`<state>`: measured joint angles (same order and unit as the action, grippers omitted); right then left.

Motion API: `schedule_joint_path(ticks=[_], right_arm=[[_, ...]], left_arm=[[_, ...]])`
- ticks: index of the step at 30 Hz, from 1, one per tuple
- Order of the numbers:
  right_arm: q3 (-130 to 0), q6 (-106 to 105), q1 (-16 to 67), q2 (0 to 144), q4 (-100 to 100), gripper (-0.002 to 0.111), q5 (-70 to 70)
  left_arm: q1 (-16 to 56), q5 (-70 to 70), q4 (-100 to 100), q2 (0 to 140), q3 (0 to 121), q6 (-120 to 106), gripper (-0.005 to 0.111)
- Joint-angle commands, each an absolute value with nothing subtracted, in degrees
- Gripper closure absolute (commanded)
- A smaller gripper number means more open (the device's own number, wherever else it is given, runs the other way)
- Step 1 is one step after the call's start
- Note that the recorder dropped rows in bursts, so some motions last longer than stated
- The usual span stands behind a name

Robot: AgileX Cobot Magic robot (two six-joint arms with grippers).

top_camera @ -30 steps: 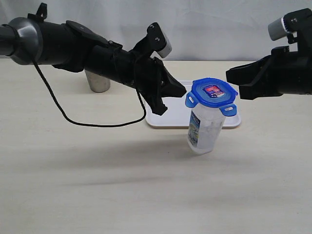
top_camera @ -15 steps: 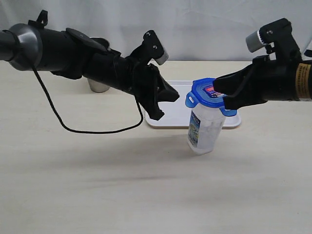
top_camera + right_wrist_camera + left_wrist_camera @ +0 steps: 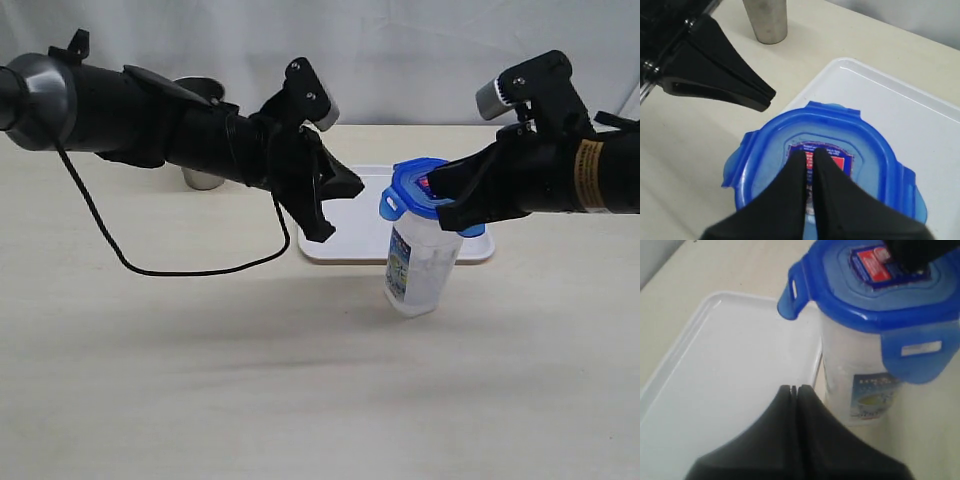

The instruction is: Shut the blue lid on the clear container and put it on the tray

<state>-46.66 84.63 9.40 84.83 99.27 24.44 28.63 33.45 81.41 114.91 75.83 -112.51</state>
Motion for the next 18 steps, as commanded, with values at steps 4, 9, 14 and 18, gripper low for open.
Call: schedule_joint_path(ticks=[4,9,14,18], right_arm=[[-46.58,83.52,9.53,85.84,99.95,0.104,22.55],[-46.58,83.52,9.53,85.84,99.95,0.104,22.55],[-46.58,83.52,9.53,85.84,99.95,0.104,22.55],[-46.58,83.52,9.53,85.84,99.95,0.104,22.55]], left_arm=[[31.39,2.89,93.76,113.15,75.43,-122.78,0.107],[34.64,-16.82,80.43,113.15,75.73,-118.17,0.107],[37.72,-34.83,56.54,112.88,73.34,-91.96,0.107],[38.0,-27.98,31.77,111.49,68.75,-65.99,0.107]])
